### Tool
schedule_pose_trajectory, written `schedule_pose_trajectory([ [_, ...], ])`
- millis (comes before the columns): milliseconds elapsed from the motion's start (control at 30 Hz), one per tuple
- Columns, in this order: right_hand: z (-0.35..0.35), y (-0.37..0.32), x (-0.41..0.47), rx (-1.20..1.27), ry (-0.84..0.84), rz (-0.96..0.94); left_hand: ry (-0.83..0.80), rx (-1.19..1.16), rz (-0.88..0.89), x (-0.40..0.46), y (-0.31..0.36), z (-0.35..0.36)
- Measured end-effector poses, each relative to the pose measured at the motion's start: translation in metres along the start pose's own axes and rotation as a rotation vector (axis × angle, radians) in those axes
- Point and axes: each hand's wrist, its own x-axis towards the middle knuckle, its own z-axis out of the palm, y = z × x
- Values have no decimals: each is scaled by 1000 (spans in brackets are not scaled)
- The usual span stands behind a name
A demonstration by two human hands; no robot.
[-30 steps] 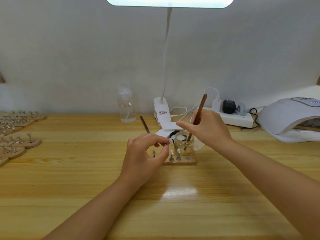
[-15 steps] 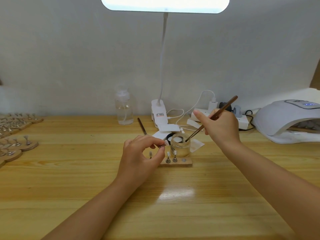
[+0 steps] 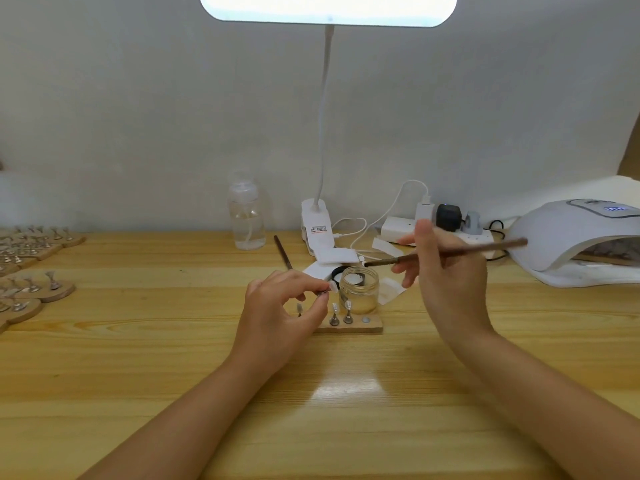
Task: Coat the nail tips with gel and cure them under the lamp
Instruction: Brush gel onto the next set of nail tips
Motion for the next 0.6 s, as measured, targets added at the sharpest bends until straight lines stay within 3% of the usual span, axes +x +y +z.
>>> schedule_pose_trajectory([
  [200,0,7,-27,-107,-216,-196,5,29,-17,0,-1,1],
  [300,3,3,-29,-156,-240,-317,-4,33,-6,0,-3,2],
  [600,8,6,-33,-175,-248,-390,-1,71,1,1,-3,3],
])
